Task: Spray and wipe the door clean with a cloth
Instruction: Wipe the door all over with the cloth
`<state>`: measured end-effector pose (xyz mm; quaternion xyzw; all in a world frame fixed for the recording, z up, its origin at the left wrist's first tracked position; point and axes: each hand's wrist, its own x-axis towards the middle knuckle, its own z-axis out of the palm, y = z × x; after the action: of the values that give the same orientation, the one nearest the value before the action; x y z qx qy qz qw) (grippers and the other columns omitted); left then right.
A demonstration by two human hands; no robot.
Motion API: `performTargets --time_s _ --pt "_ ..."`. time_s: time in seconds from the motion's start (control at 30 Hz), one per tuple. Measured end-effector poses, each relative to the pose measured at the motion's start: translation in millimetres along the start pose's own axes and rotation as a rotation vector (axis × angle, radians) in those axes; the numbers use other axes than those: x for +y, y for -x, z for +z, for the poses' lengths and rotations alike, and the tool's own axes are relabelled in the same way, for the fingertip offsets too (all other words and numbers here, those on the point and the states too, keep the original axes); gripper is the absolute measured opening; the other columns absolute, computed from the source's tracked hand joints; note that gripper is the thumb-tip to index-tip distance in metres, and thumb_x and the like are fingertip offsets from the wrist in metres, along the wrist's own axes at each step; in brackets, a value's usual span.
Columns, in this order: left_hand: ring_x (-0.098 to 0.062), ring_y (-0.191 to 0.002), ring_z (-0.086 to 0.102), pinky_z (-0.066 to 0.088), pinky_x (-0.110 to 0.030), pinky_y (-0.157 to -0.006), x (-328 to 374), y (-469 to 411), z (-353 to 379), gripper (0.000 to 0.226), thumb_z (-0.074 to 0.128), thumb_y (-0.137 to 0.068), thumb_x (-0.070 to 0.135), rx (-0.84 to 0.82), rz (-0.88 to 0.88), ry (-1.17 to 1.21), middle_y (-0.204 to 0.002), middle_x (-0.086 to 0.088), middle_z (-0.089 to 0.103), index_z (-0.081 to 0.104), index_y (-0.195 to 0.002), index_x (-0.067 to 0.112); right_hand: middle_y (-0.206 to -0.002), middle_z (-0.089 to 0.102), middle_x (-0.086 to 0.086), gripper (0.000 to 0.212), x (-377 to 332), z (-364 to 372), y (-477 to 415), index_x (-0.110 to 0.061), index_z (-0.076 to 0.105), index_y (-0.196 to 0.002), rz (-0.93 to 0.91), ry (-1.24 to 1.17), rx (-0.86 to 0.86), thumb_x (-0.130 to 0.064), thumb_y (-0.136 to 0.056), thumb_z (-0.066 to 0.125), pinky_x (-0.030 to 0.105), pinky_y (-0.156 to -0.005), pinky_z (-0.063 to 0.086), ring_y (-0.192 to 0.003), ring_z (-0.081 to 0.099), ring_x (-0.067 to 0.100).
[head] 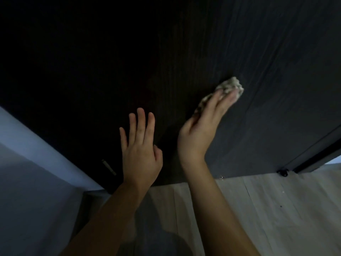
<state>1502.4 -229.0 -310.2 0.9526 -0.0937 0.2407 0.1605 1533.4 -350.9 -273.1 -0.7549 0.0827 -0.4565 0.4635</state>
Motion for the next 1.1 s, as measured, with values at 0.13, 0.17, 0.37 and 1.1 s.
performTargets --time_s 0.13,0.17,0.37,1.1 --pt "-0.017 -0.148 0.0 0.012 -0.051 -0.119 -8 2 -4 0.079 0.048 -0.085 0.011 0.035 0.043 0.031 -0.16 0.002 -0.001 0.008 -0.153 0.02 -0.155 0.01 0.029 0.07 -8 -5 -7 0.004 0.026 -0.146 -0.211 0.002 -0.124 0.018 -0.079 0.043 0.049 -0.119 0.017 -0.146 -0.005 0.032" --pt "-0.017 -0.148 0.002 0.013 -0.05 -0.118 -11 2 -6 0.077 0.045 -0.085 0.012 0.043 0.062 0.042 -0.161 0.001 0.001 0.009 -0.153 0.019 -0.155 0.013 0.028 0.068 -7 -4 -5 0.004 0.028 -0.145 -0.271 -0.009 -0.163 0.018 -0.08 0.043 0.051 -0.119 0.014 -0.146 -0.004 0.032" --pt "-0.02 -0.146 0.015 0.022 -0.046 -0.116 -44 8 -22 0.071 0.05 -0.083 0.009 0.082 0.048 0.067 -0.16 -0.002 0.013 0.024 -0.149 0.015 -0.141 0.047 0.019 0.046 27 4 36 0.001 0.06 -0.125 -0.567 -0.117 -0.468 0.019 -0.082 0.056 0.045 -0.117 0.026 -0.141 0.031 0.028" --pt "-0.008 -0.093 0.056 0.037 -0.011 -0.081 44 36 -265 0.028 0.058 -0.087 0.002 -0.226 -0.388 0.373 -0.111 -0.001 0.062 0.065 -0.112 0.013 -0.111 0.067 -0.003 0.033 -177 -158 -34 -0.02 0.058 -0.125 0.719 -0.233 -0.751 -0.006 -0.096 0.052 0.018 -0.075 0.055 -0.097 0.066 0.005"
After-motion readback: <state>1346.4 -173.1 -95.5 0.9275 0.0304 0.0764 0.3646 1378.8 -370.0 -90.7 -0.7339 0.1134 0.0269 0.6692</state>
